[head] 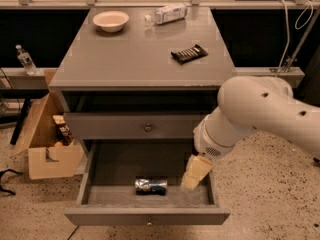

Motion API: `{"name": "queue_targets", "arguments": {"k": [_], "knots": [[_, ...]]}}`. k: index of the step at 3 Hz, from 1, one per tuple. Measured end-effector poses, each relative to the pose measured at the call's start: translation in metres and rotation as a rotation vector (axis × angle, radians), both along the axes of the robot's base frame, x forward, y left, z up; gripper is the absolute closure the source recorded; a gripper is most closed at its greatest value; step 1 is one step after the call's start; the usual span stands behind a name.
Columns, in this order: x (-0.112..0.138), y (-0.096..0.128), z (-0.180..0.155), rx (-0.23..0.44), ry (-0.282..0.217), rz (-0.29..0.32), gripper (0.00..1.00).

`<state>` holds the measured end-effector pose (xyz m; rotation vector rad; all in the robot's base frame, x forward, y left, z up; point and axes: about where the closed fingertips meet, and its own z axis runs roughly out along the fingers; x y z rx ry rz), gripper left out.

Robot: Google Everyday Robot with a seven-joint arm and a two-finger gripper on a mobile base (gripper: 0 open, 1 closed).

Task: Pick redbull can from middle drawer and place on counter

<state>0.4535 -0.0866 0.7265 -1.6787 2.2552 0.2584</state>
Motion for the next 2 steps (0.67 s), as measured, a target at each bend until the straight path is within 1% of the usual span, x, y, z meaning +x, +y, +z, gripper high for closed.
{"name": "queue_targets", "arguments": {"k": [1, 2], "knots": [[0.013, 0.025, -0.065, 0.011, 0.040, -0.055, 0.00], [0.025, 0.046, -0.099, 0.059, 0.061, -0.085, 0.00]]}}
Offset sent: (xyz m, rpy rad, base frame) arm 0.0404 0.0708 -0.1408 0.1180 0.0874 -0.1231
